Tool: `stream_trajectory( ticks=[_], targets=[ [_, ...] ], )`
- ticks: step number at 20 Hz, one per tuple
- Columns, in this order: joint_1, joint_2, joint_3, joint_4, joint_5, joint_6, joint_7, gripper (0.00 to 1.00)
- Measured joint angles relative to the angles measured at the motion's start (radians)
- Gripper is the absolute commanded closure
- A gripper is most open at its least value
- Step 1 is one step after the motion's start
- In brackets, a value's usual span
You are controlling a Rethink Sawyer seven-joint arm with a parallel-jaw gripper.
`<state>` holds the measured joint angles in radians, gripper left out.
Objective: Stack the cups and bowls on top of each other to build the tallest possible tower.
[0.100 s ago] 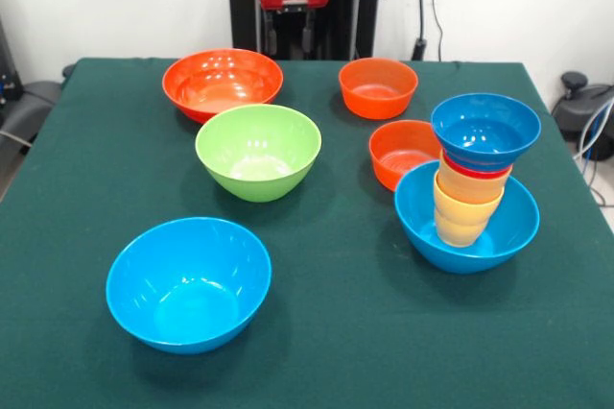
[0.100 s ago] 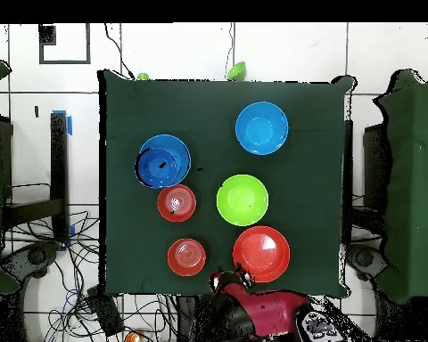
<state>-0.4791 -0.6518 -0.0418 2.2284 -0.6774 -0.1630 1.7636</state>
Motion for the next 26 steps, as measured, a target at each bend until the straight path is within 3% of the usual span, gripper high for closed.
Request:
stream_trajectory(
  ticks=[9, 17, 26],
  targets=[
    [-0.047, -0.022, 0.087, -0.056, 0.000, 0.058, 0.000, 0.00],
    [-0.032, 0.003, 0.130, -0.157, -0.008, 0.059, 0.000, 0.00],
    [-0.007, 0.050, 0.151, -0.241, -0.076, 0.060, 0.000, 0.00]
  ],
)
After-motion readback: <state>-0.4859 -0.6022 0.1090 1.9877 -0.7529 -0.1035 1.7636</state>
